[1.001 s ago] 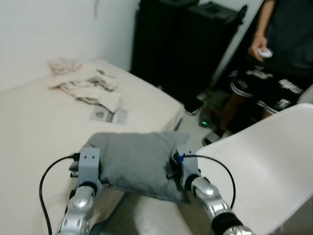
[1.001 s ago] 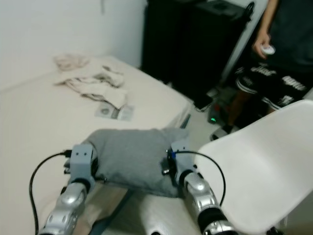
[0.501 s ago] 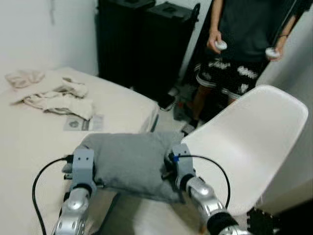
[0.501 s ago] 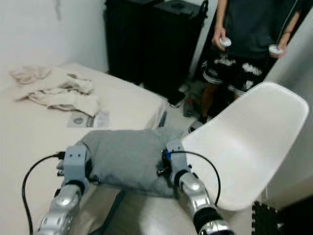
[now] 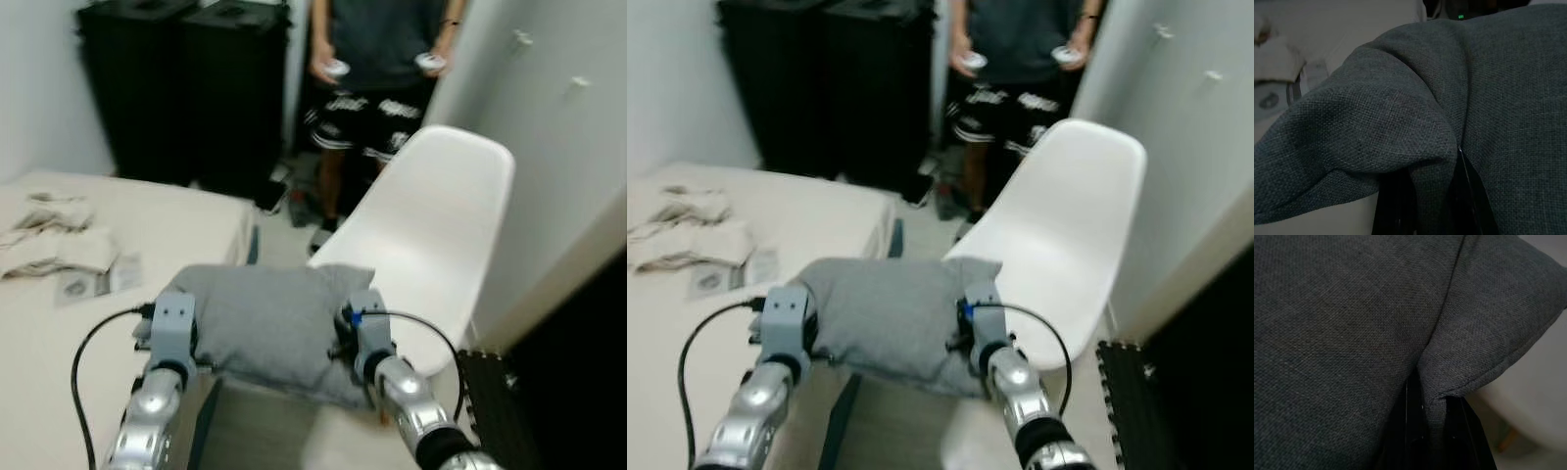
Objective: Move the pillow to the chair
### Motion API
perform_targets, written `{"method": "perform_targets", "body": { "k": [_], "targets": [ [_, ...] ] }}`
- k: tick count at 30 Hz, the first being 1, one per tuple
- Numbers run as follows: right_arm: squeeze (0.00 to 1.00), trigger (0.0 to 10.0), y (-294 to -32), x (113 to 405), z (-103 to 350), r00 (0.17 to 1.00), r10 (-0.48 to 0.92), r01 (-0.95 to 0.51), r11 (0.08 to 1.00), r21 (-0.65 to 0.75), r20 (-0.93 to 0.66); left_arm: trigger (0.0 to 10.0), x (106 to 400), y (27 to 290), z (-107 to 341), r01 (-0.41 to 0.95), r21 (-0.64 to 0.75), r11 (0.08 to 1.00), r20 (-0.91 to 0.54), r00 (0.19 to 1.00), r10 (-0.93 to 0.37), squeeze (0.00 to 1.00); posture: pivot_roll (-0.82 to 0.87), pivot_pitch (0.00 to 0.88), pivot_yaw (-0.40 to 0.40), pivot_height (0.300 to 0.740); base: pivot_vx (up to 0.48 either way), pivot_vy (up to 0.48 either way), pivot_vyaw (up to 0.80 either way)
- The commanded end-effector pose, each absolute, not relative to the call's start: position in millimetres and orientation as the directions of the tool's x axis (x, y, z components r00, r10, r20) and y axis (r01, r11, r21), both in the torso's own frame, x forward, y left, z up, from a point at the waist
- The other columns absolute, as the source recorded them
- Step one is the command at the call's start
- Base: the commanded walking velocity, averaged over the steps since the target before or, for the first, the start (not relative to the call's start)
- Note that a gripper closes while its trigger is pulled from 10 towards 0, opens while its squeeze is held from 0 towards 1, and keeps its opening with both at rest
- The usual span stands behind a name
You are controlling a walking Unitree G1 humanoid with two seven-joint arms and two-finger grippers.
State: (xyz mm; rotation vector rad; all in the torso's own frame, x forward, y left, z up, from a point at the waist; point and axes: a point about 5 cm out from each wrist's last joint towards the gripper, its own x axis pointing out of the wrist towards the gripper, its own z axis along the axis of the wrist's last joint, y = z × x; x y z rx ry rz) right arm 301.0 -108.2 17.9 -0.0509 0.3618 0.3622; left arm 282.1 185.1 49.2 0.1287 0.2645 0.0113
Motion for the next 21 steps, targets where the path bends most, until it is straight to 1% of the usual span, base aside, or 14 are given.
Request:
{"method": "perform_targets", "body": {
  "k": [1,12,13,21],
  "targets": [
    [0.00,10.0,-106.3,302.4,21.5,0.886,0.334,-0.347,0.938,0.020,-0.322,10.0,286.1,176.6,52.1,0.075,0.147,0.986,-0.260,0.965,-0.035,0.00,0.08,0.079,0.041,0.740,0.000,0.000,-0.80],
    [0.00,10.0,-108.0,300.9,19.7,0.892,0.318,-0.328,0.944,0.024,-0.323,10.0,288.5,175.7,53.6,0.094,0.149,0.984,-0.261,0.964,-0.052,0.00,0.08,0.077,0.052,0.740,0.000,0.000,-0.80],
    [0.00,10.0,-108.3,301.2,20.1,0.892,0.318,-0.328,0.944,0.023,-0.322,10.0,288.5,175.4,53.3,0.093,0.147,0.985,-0.261,0.964,-0.052,0.00,0.08,0.076,0.040,0.740,0.000,0.000,-0.80],
    [0.00,10.0,-107.4,302.8,21.4,0.886,0.333,-0.347,0.938,0.013,-0.323,10.0,286.8,174.9,51.1,0.069,0.118,0.991,-0.263,0.964,-0.036,0.00,0.08,0.075,0.026,0.740,0.000,0.000,-0.80]
  ]
}}
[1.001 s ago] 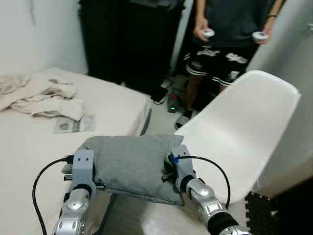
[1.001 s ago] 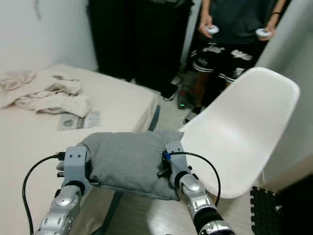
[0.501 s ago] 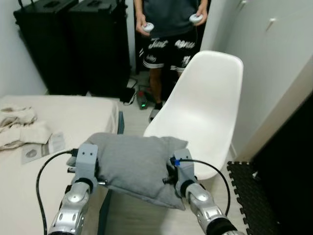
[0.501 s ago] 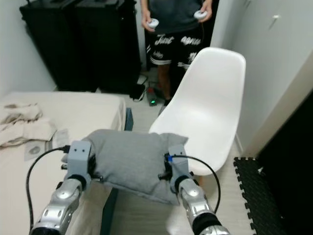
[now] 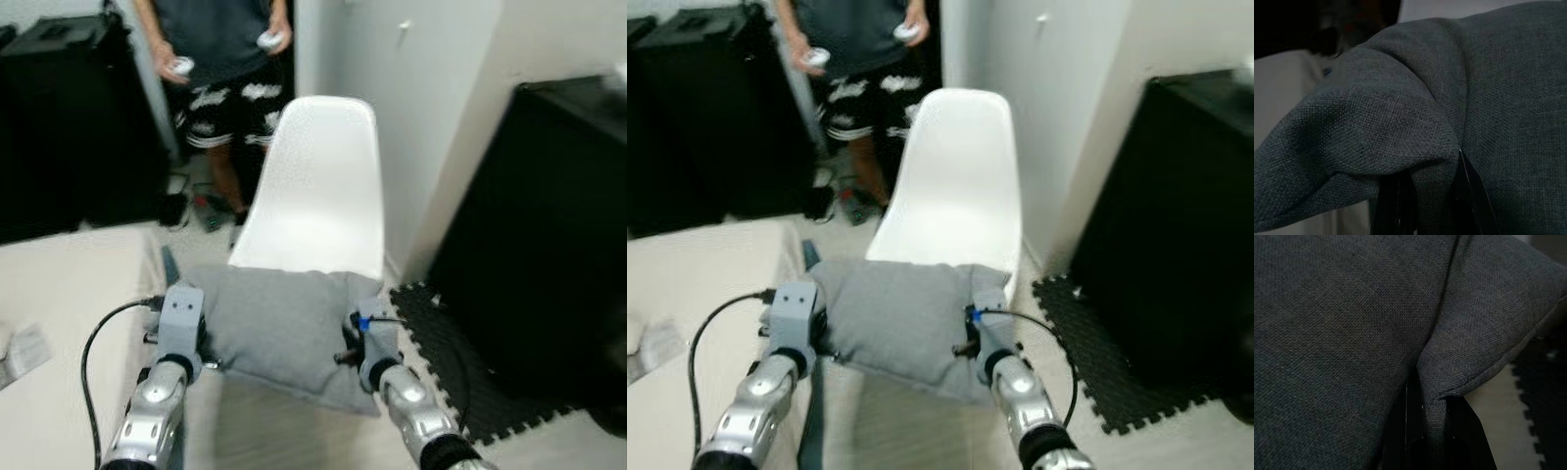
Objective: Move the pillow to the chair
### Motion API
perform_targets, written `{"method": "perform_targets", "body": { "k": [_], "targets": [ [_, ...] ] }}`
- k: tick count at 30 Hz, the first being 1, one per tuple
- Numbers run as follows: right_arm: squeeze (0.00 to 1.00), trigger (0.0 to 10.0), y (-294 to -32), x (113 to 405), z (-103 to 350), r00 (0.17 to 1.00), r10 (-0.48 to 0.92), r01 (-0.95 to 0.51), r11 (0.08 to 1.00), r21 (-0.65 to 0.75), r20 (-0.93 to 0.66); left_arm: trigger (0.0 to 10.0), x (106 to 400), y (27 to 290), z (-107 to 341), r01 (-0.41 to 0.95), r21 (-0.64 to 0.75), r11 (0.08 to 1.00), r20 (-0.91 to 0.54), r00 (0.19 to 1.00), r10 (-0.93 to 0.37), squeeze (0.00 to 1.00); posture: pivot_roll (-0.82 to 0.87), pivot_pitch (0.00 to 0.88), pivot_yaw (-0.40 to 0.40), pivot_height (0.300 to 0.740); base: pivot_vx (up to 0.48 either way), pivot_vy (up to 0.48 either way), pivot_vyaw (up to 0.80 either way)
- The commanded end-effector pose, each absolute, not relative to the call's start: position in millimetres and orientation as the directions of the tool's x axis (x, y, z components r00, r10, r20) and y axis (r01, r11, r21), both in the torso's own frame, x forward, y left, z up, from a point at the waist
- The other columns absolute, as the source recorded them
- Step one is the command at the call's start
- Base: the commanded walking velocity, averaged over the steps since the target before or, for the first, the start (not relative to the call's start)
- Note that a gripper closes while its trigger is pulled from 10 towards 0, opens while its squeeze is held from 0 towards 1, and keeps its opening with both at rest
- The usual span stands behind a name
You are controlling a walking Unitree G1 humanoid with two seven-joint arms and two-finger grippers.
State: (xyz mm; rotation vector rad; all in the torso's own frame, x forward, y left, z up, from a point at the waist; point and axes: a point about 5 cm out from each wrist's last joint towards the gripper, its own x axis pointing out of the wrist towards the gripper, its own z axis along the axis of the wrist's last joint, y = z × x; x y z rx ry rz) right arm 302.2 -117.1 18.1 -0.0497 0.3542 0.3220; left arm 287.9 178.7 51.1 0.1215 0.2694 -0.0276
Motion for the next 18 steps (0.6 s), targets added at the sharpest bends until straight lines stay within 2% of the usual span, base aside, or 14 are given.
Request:
{"method": "perform_targets", "body": {
  "k": [1,10,18],
  "targets": [
    [0.00,10.0,-106.9,303.1,21.7,0.885,0.334,-0.349,0.937,0.013,-0.323,10.0,286.1,174.9,50.5,0.065,0.109,0.992,-0.265,0.964,-0.034,0.00,0.08,0.075,0.026,0.740,0.000,0.000,-0.80],
    [0.00,10.0,-107.3,303.2,21.8,0.881,0.349,-0.353,0.934,0.046,-0.319,10.0,282.3,177.5,51.7,0.007,0.067,0.998,-0.234,0.972,0.009,0.00,0.07,0.078,0.009,0.740,0.000,0.000,-0.73],
    [0.00,10.0,-102.9,302.4,21.5,0.862,0.385,-0.405,0.914,0.009,-0.330,10.0,281.9,180.6,54.7,-0.033,0.022,0.999,-0.213,0.976,0.037,0.00,0.08,0.081,-0.014,0.740,0.000,0.000,0.00]
  ]
}}
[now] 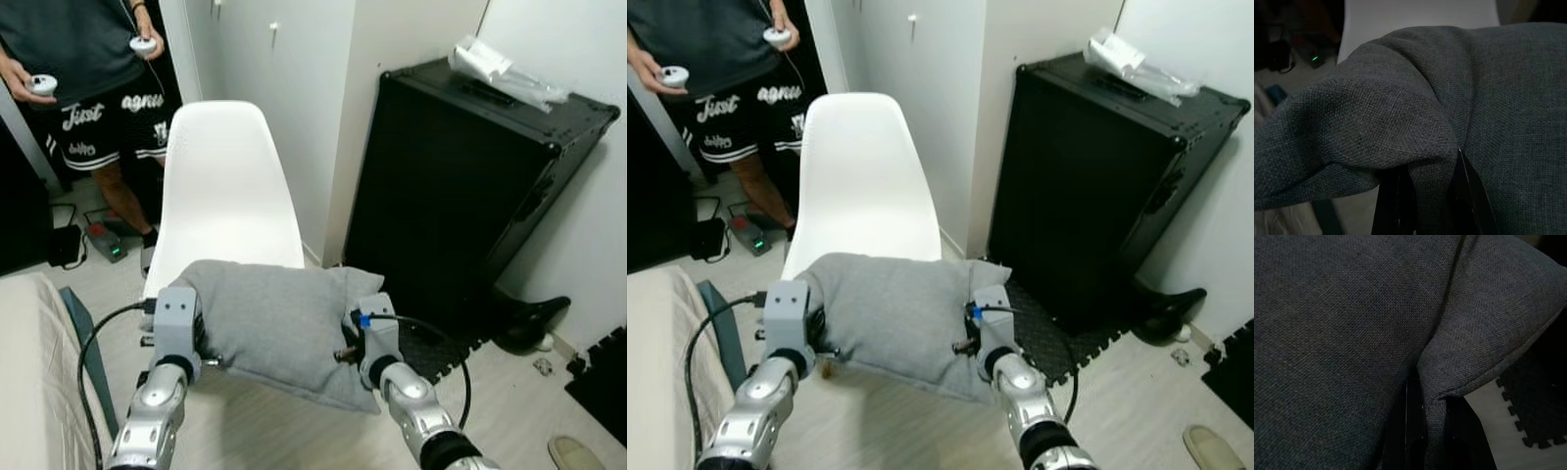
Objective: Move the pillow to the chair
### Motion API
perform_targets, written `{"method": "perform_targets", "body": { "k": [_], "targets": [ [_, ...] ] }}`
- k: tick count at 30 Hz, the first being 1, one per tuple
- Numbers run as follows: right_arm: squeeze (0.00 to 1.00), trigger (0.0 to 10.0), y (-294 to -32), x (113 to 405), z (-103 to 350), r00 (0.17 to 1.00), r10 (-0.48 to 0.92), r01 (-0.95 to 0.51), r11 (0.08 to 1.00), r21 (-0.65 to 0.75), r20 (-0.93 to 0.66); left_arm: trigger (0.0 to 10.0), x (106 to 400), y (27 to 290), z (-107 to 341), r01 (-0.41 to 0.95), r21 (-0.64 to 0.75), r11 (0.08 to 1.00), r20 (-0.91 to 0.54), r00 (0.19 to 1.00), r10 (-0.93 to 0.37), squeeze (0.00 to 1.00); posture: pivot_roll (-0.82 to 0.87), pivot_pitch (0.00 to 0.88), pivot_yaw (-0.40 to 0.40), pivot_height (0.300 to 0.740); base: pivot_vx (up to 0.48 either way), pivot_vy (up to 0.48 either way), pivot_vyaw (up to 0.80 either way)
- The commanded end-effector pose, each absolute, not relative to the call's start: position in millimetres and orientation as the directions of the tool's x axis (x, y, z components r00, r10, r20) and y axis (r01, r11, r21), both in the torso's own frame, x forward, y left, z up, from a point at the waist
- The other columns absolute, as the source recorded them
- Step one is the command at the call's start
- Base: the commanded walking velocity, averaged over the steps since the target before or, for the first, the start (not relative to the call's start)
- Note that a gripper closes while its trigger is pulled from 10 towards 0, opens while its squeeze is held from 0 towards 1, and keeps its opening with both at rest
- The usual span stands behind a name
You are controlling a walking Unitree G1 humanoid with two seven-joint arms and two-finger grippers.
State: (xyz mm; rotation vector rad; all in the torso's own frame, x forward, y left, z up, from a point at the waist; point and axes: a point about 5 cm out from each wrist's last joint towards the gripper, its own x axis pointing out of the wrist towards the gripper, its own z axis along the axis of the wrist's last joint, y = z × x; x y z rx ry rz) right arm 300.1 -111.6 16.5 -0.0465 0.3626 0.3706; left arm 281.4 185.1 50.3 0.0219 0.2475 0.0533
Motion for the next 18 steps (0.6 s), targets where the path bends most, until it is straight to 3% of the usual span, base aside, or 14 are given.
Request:
{"method": "perform_targets", "body": {
  "k": [1,5,18],
  "targets": [
    [0.00,10.0,-102.4,302.9,22.0,0.862,0.387,-0.406,0.914,0.010,-0.328,10.0,281.9,181.3,55.6,-0.039,0.018,0.999,-0.205,0.978,0.042,0.00,0.08,0.081,-0.014,0.740,0.000,0.000,0.00],
    [0.00,10.0,-101.6,303.5,22.7,0.858,0.395,-0.416,0.909,0.008,-0.327,10.0,281.3,182.5,57.1,-0.053,-0.010,0.999,-0.192,0.980,0.050,0.00,0.07,0.084,-0.025,0.740,0.129,0.000,0.00],
    [0.00,10.0,-104.2,303.6,23.1,0.849,0.411,-0.438,0.899,-0.005,-0.333,10.0,278.7,181.4,55.0,-0.080,-0.044,0.996,-0.196,0.978,0.070,0.00,0.06,0.078,-0.036,0.740,0.342,0.000,0.00]
  ]
}}
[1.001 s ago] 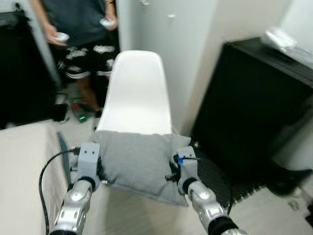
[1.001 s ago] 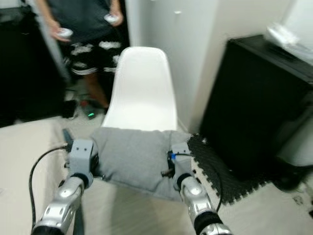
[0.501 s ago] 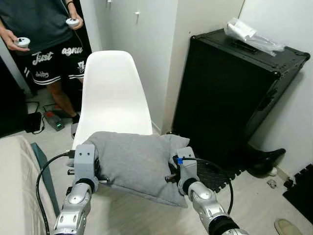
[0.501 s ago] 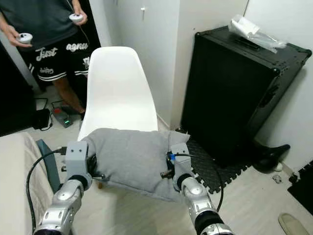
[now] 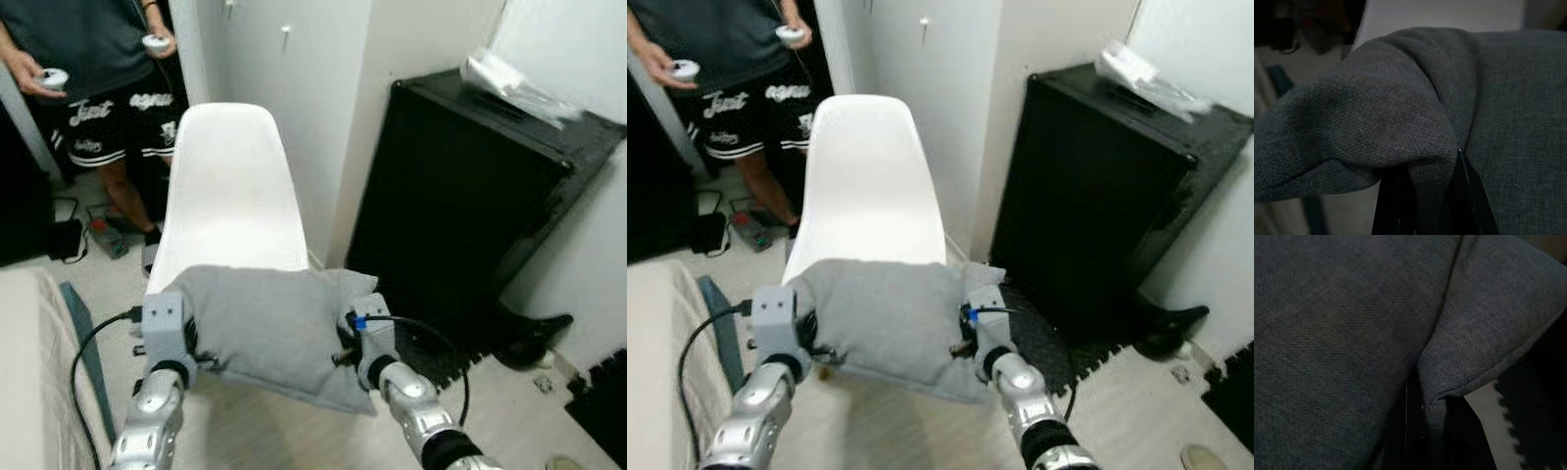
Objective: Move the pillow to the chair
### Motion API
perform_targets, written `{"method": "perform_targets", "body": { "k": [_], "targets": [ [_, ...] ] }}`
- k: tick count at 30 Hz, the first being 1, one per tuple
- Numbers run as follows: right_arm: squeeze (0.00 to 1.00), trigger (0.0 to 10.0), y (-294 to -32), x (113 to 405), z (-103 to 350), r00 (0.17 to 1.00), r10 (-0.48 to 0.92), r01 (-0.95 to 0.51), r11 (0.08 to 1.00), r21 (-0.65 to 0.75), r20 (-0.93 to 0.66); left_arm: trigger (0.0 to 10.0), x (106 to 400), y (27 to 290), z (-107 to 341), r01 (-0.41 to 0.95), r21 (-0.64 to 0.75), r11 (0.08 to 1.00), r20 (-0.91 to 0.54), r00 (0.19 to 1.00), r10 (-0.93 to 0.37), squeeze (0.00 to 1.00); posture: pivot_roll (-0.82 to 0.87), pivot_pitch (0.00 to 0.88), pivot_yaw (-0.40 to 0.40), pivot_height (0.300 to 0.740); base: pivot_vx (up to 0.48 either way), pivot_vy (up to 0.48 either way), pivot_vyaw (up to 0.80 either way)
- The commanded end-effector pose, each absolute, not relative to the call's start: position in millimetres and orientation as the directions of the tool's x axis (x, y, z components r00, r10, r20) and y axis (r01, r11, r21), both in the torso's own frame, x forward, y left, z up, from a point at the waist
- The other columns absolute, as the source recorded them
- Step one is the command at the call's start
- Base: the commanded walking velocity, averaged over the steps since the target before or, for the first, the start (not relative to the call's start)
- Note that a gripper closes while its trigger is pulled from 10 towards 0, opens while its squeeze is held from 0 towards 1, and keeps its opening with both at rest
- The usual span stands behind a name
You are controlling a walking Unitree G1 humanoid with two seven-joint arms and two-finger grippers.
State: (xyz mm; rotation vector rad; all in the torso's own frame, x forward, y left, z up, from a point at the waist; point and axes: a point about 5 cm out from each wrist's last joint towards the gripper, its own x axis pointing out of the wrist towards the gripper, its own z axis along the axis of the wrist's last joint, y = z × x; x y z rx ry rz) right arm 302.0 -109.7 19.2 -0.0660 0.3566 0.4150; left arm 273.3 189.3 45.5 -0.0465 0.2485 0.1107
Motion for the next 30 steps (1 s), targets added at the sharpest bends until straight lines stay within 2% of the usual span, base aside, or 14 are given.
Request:
{"method": "perform_targets", "body": {
  "k": [1,13,17,23,30],
  "targets": [
    [0.00,10.0,-104.2,303.4,23.0,0.848,0.412,-0.439,0.898,-0.005,-0.333,10.0,278.6,181.1,54.9,-0.080,-0.044,0.996,-0.196,0.978,0.070,0.00,0.06,0.076,-0.036,0.740,0.349,0.000,0.00],
    [0.00,10.0,-101.8,302.5,22.6,0.833,0.439,-0.462,0.887,0.011,-0.336,10.0,279.2,180.2,54.9,-0.078,-0.047,0.996,-0.195,0.978,0.068,0.00,0.06,0.067,-0.041,0.740,0.346,0.000,0.00],
    [0.00,10.0,-100.7,302.4,23.0,0.831,0.447,-0.466,0.884,0.025,-0.332,10.0,279.5,180.3,55.4,-0.079,-0.046,0.996,-0.193,0.979,0.069,0.00,0.06,0.065,-0.042,0.740,0.342,0.000,-0.71],
    [0.00,10.0,-100.5,302.4,22.6,0.829,0.444,-0.469,0.883,0.008,-0.340,10.0,279.4,179.3,55.5,-0.072,-0.038,0.997,-0.190,0.980,0.063,0.00,0.06,0.064,-0.045,0.740,0.326,0.000,0.00],
    [0.00,10.0,-103.2,301.7,21.7,0.828,0.444,-0.470,0.882,0.006,-0.343,10.0,278.1,172.8,53.7,-0.062,-0.051,0.997,-0.200,0.979,0.051,0.00,0.06,0.070,-0.049,0.740,0.000,0.000,0.00]
  ]
}}
